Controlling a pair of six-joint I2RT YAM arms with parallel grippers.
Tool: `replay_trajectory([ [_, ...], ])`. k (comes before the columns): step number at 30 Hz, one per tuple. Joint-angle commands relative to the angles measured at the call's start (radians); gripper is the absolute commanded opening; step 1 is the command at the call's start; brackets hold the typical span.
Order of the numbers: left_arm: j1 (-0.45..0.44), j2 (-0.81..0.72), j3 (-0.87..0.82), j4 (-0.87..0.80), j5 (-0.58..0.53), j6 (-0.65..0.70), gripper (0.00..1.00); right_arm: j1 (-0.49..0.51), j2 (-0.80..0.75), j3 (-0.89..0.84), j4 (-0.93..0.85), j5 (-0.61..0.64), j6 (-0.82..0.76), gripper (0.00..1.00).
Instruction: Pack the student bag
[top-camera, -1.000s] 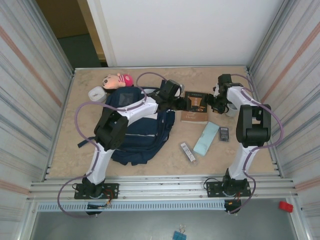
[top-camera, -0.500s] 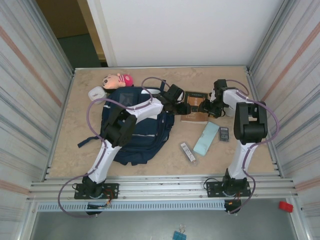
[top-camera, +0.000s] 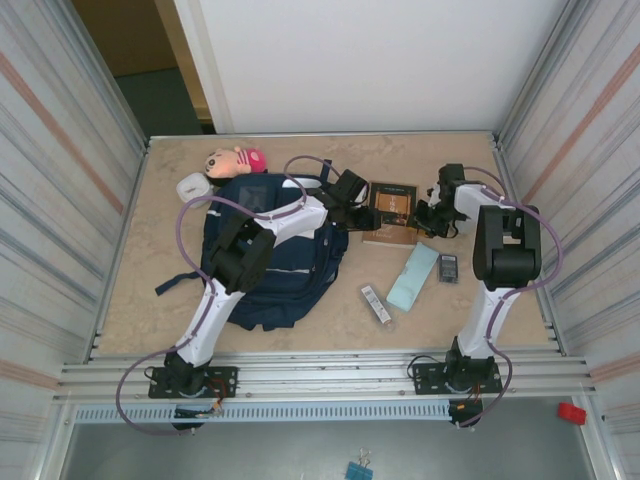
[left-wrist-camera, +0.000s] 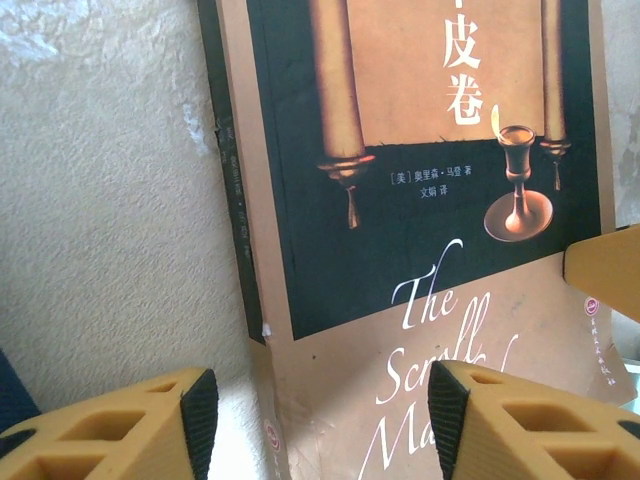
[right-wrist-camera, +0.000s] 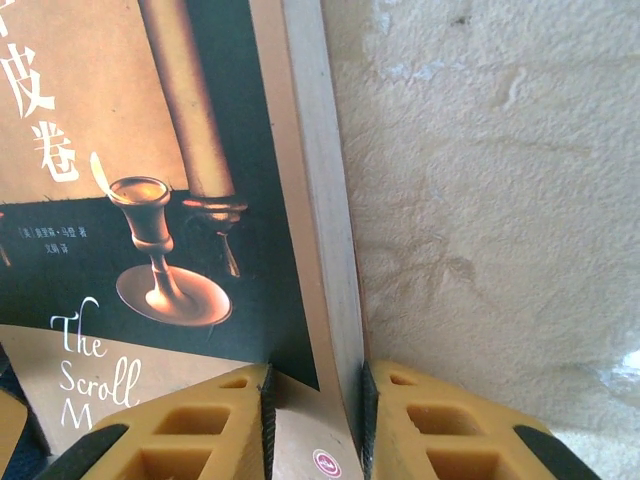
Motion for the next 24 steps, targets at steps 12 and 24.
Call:
replay_trajectory([
  [12, 0.006, 0.063, 0.029, 0.004, 0.174, -0.097, 0.55, 0.006, -0.002, -0.076, 0.009, -0.112, 0.081, 0.21],
  [24, -0.005, -0.008, 0.05, 0.143, 0.326, -0.188, 0.53, 0.012, -0.007, -0.09, 0.023, -0.182, 0.102, 0.2],
])
